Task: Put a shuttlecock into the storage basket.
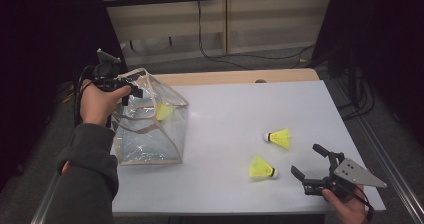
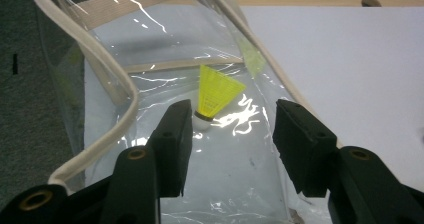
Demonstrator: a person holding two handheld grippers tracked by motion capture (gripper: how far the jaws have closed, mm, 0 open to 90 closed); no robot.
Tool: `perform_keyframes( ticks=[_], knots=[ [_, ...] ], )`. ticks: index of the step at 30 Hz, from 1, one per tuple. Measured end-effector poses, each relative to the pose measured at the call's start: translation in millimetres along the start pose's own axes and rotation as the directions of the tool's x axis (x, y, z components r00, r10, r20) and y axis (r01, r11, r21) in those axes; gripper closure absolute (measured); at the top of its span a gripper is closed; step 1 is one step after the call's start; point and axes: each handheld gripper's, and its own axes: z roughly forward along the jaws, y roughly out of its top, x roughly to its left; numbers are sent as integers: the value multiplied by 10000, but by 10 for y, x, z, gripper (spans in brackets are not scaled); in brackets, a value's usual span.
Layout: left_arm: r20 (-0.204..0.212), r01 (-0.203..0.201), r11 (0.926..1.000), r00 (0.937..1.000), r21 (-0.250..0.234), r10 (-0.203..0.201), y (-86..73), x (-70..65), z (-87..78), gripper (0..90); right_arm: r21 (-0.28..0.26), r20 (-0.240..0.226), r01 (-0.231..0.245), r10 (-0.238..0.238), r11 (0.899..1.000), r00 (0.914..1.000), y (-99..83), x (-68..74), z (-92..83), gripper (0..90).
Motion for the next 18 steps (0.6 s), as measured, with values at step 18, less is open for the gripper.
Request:
perform_keyframes(
  ticks=[18],
  knots=[
    [1559, -991, 9951, 9829, -10, 980, 33, -244, -170, 341, 9, 11, 13, -13, 10000, 10000, 4, 3, -5, 18]
  ],
)
